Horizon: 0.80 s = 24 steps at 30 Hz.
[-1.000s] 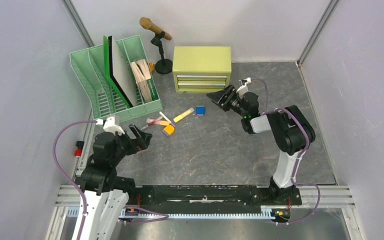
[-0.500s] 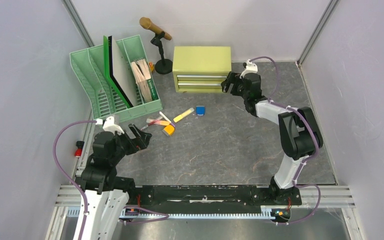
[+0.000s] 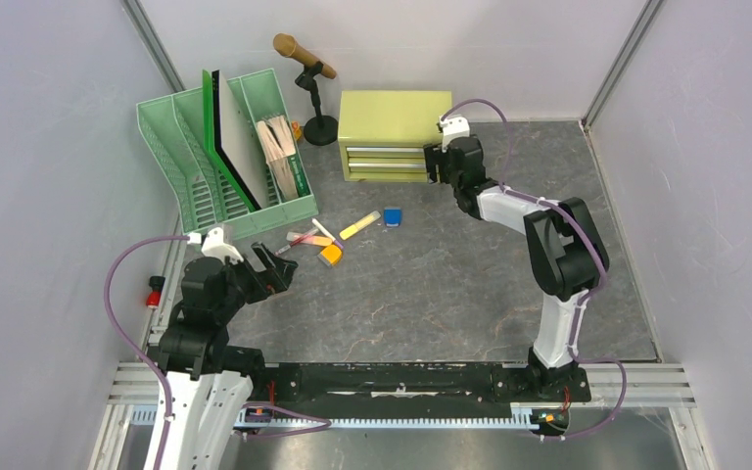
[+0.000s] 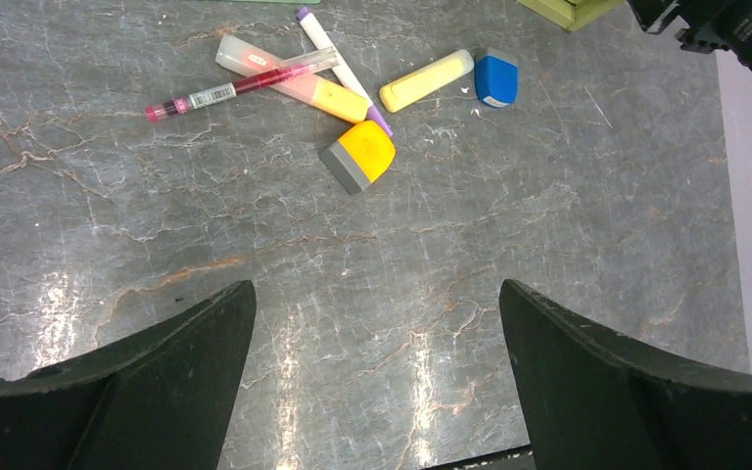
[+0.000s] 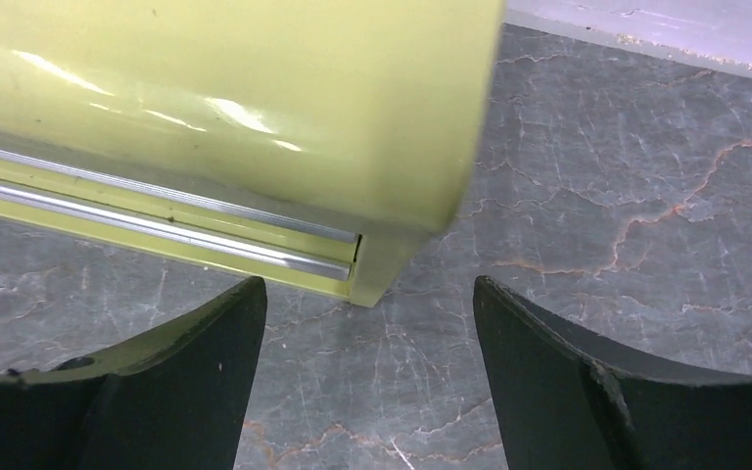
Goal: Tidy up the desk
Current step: Move the storage box to the center of the board.
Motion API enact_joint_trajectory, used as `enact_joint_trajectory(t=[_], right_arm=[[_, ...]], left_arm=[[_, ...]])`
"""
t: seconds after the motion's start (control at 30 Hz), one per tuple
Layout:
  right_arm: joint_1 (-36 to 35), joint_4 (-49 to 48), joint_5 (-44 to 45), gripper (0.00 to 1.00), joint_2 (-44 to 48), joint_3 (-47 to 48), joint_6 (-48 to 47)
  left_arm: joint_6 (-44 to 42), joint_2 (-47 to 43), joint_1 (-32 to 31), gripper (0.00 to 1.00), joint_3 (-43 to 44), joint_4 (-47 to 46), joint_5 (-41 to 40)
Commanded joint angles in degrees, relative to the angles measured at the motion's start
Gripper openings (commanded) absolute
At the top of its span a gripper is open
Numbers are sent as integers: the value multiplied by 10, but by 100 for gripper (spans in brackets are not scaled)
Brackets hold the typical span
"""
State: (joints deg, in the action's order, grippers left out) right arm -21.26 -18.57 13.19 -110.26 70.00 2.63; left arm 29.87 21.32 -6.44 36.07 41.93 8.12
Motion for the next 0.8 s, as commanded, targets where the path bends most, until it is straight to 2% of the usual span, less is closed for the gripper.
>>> enact_joint_trajectory(t=[0.0,0.2,0.4,0.53,0.63,0.77], right_arm=[[-4,-23,43,82,-29,47,-47],[4,-27,6,77,-60,92,-19],[51,-90,-89,70,-46,56,84],[66,-78,-105,63,-63,77,95],[68,-74,-108,51,-70,86,84],[68,-81,-106,27,-58,73,70]], left_arm=[[-5,10,5,100,15,-14,18],[-7,24,5,100,16,-14,27],[-8,31,5,100,17,-14,30],[-8,32,6,100,17,-14,31],[-8,31,6,100,17,-14,31],[-8,30,6,100,17,-14,31]])
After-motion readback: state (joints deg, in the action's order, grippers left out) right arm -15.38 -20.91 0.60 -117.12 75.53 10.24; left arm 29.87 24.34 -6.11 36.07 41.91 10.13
